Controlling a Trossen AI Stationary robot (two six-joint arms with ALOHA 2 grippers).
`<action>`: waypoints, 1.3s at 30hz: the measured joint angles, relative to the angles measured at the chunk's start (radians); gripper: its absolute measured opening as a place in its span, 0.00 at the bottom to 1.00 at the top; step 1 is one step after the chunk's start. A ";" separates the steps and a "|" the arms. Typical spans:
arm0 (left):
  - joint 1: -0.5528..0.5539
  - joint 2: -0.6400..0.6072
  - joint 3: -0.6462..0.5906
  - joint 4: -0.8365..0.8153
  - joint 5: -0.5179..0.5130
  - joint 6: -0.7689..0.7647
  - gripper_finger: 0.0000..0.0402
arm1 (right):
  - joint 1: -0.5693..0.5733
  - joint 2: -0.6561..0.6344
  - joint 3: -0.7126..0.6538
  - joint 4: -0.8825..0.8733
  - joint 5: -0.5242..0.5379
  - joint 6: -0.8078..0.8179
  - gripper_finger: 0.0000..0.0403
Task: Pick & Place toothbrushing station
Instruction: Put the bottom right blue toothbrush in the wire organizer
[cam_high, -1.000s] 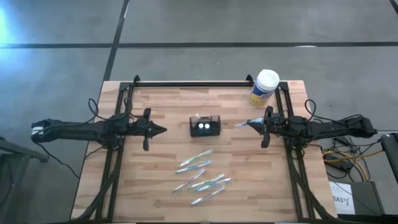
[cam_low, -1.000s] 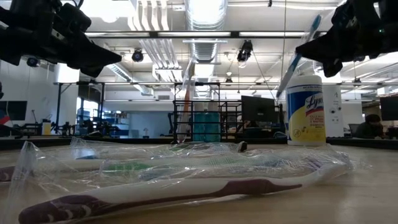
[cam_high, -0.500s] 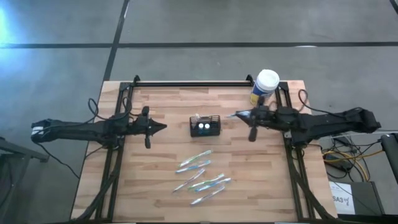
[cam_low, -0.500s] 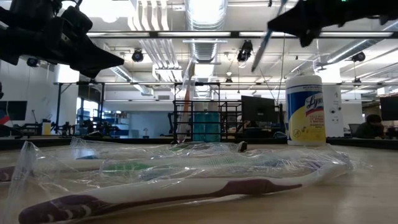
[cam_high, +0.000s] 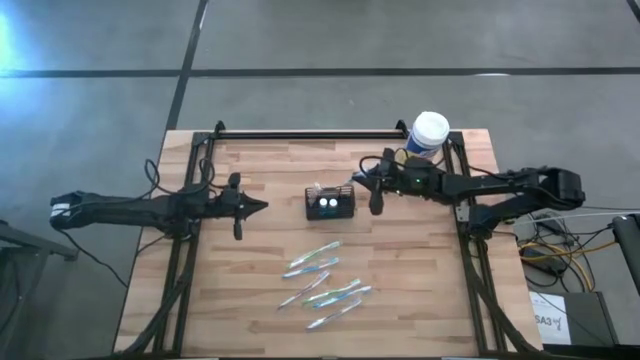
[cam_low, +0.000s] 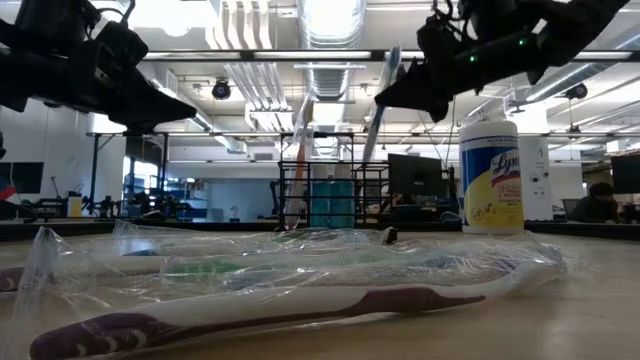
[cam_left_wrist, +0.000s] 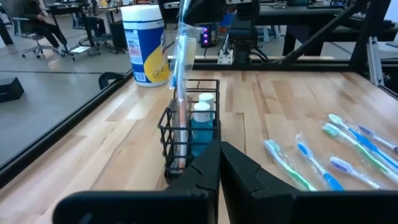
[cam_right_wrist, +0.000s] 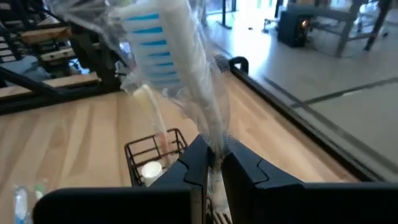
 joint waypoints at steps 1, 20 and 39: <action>0.000 0.000 0.000 -0.002 0.000 0.001 0.03 | -0.001 0.008 0.000 0.009 -0.010 0.007 0.06; 0.000 0.000 0.000 -0.002 -0.003 0.002 0.03 | -0.008 -0.075 0.045 -0.136 -0.039 -0.003 0.06; 0.000 0.000 0.000 -0.002 -0.003 -0.001 0.03 | -0.002 0.173 0.048 -0.060 -0.028 0.058 0.06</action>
